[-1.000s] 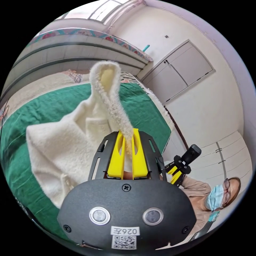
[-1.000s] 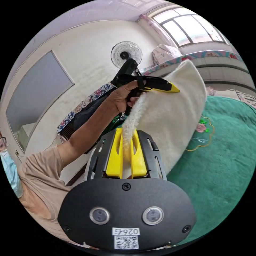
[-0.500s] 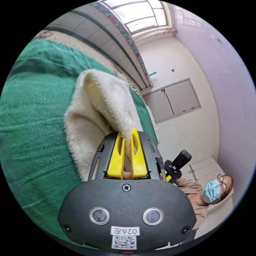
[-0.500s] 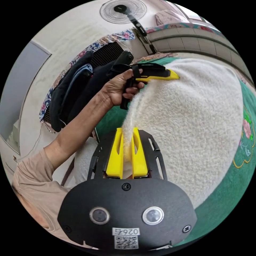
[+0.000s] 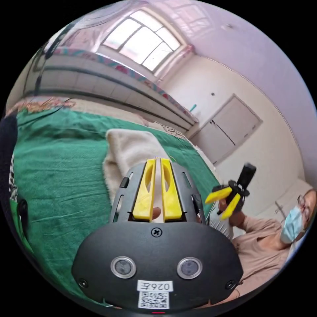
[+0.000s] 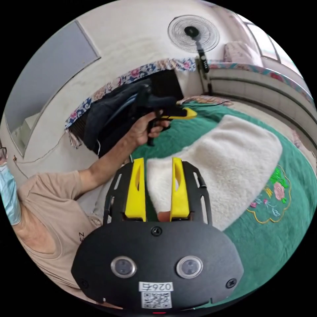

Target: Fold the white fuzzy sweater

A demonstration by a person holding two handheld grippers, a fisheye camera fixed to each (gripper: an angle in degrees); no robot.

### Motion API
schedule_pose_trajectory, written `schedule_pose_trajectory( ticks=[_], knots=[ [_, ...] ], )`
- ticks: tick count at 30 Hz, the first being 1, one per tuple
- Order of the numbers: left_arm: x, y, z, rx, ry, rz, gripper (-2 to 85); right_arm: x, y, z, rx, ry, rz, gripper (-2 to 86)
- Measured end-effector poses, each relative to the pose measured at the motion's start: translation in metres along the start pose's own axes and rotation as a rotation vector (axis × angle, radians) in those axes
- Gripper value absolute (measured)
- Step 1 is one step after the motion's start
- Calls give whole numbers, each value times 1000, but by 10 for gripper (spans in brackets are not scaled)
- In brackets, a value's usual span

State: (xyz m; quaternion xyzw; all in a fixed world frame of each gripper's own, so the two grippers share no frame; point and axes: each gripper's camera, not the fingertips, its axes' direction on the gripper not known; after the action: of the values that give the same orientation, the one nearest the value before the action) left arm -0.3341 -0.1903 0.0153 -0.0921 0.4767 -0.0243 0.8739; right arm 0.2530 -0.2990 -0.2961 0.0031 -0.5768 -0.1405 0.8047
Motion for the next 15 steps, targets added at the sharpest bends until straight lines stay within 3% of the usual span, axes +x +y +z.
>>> schedule_pose_trajectory(
  ticks=[4, 6, 8, 11, 15],
  knots=[
    [59, 18, 68, -276, 56, 202, -7, 12, 2, 6, -52, 167, 123, 3],
    [55, 30, 105, -441, -15, 189, -8, 13, 4, 22, -80, 206, 153, -4],
    [39, 60, 139, -590, -254, 209, -8, 4, 1, 53, -181, 250, 123, -8],
    [29, 64, 129, -562, -207, 151, -7, -17, 2, 111, -391, 369, -1, -9],
    [32, 67, 99, -474, -288, 145, -5, -49, 4, 127, -370, 551, -121, -11]
  ],
)
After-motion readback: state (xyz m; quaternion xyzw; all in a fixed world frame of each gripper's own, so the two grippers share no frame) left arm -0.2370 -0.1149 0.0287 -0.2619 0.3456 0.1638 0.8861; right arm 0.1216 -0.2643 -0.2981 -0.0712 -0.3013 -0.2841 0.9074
